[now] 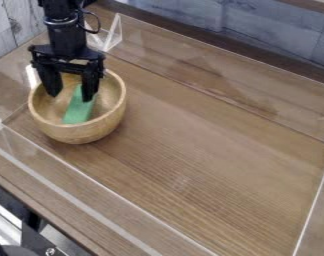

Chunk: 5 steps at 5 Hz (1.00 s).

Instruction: Move green object from inside the wooden bowl to the table next to it

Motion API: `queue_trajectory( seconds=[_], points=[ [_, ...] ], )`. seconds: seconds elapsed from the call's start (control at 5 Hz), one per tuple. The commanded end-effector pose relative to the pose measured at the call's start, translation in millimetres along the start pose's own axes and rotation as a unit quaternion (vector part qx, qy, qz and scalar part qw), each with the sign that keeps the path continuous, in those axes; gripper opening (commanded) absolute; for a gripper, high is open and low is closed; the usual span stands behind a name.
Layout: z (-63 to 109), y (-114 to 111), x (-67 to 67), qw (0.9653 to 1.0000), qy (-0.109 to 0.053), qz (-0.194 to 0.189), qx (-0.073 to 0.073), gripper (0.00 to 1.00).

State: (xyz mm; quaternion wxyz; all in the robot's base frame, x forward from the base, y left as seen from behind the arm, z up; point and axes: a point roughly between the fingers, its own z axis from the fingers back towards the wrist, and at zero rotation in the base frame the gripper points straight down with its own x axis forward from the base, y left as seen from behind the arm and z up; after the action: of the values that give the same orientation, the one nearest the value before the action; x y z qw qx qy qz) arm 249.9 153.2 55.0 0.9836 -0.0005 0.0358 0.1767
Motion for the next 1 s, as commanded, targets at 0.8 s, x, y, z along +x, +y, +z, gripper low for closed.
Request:
queue_trajectory(
  seconds=[0.8],
  points=[
    [-17.4, -1, 5.0, 0.9996, -0.022, 0.003, -0.017, 1.00]
  ],
)
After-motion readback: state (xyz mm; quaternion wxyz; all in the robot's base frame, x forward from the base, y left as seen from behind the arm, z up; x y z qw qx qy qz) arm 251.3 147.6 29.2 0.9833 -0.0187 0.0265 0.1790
